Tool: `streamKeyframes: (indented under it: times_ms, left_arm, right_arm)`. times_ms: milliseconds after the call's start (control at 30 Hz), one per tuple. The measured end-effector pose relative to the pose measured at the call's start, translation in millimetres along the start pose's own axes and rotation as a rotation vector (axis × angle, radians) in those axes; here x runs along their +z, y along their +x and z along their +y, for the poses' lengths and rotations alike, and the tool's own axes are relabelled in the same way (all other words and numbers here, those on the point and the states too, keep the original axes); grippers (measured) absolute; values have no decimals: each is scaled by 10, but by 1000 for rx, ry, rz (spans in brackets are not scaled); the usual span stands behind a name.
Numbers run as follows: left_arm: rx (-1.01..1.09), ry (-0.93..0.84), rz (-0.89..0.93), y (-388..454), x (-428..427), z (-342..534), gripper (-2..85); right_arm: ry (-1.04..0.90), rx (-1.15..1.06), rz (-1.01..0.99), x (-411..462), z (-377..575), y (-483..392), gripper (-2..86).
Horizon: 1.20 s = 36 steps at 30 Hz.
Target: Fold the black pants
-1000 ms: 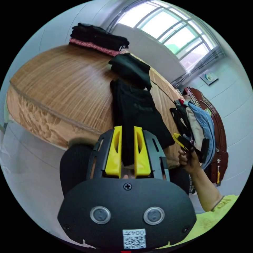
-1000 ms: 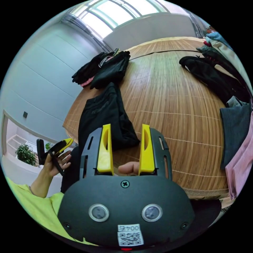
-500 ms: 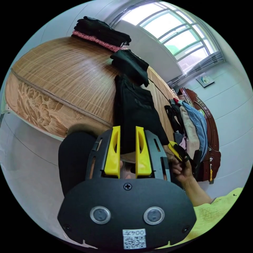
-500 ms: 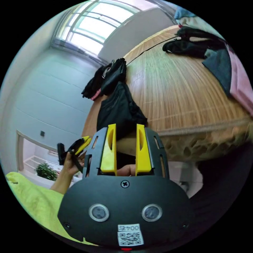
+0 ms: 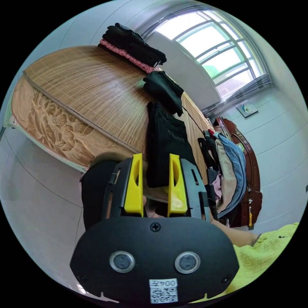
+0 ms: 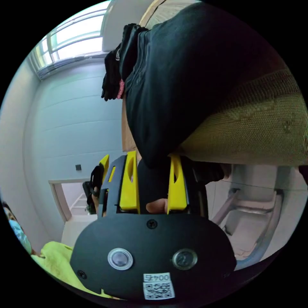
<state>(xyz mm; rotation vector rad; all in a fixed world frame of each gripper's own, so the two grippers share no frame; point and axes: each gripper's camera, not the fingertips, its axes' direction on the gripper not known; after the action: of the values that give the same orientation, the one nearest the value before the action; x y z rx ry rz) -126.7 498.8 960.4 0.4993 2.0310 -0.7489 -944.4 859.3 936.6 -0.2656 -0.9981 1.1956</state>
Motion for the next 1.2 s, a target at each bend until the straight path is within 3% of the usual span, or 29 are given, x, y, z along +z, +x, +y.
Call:
streamKeyframes:
  times_ms: [67, 167, 400, 733, 900, 1000, 1067, 1200]
  left_arm:
    - [-3, 1, 2, -61, -35, -35, 136]
    - [-19, -4, -3, -165, -67, -115, 160]
    - [-113, -87, 114, -385, 270, -516, 231]
    - [-45, -398, 329, -9, 1115, -838, 263]
    - [109, -456, 23, 185, 1380, -826, 168]
    - [158, -440, -25, 219, 1450, -814, 139]
    - [145, -409, -19, 181, 1465, -767, 130]
    - [72, -343, 40, 46, 1522, -679, 119]
  right_arm:
    - [65, 79, 31, 111, -70, 50, 72]
    - [66, 131, -33, 158, -123, 79, 51]
    - [117, 106, -98, -7, -180, -235, 44]
    - [80, 116, -129, 91, -109, -71, 47]
    - [10, 82, -119, 224, -184, -33, 52]
    - [-186, -18, -61, 272, -255, -50, 36]
    - [-289, -239, -14, 55, -233, -210, 47]
    - [-155, -425, 142, -637, -487, -332, 126]
